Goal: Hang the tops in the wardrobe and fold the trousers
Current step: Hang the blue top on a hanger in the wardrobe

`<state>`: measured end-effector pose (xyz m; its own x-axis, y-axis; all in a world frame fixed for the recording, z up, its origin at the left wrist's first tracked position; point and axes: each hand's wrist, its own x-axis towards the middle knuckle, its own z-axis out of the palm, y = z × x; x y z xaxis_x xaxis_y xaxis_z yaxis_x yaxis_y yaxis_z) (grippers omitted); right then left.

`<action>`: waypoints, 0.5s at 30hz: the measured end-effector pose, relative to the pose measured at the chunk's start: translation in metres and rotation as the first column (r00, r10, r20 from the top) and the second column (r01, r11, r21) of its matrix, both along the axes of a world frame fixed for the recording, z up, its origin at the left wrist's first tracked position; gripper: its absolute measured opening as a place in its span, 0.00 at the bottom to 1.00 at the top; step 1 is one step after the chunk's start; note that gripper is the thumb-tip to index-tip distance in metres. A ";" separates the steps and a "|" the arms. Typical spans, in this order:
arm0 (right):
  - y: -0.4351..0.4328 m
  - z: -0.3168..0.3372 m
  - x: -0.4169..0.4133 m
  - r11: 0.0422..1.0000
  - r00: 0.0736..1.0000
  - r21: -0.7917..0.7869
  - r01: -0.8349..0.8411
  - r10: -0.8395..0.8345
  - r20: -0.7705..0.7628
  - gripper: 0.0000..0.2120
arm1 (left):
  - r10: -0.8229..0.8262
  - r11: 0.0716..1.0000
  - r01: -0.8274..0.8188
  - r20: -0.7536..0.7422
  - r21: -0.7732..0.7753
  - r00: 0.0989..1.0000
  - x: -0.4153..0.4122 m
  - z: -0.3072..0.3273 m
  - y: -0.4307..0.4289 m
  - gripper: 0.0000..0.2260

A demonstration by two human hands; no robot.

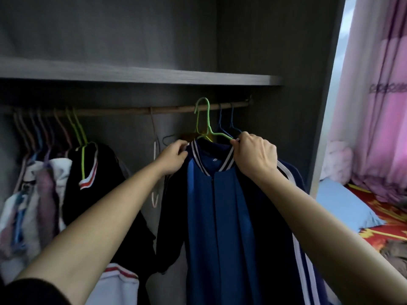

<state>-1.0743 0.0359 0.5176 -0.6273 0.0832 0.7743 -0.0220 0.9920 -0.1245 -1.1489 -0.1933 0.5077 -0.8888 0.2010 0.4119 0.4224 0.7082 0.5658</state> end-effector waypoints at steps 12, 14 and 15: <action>-0.096 0.043 -0.099 0.979 0.978 -0.180 -0.099 0.129 0.165 0.06 | 0.292 0.785 -0.514 -0.525 -0.347 0.799 -0.058 0.046 -0.076 0.38; -0.108 0.030 -0.113 0.965 0.945 -0.230 -0.126 0.187 0.267 0.08 | 0.272 0.792 -0.514 -0.562 -0.330 0.781 -0.062 0.041 -0.080 0.37; -0.111 0.021 -0.118 0.954 0.925 -0.262 -0.145 0.224 0.306 0.09 | 0.267 0.794 -0.515 -0.576 -0.324 0.773 -0.064 0.040 -0.082 0.37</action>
<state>-1.1919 -0.0754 0.5387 -0.8642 0.0918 0.4947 -0.1204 0.9170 -0.3804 -1.2126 -0.2752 0.5474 -0.6378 0.1476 0.7559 0.1714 0.9841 -0.0475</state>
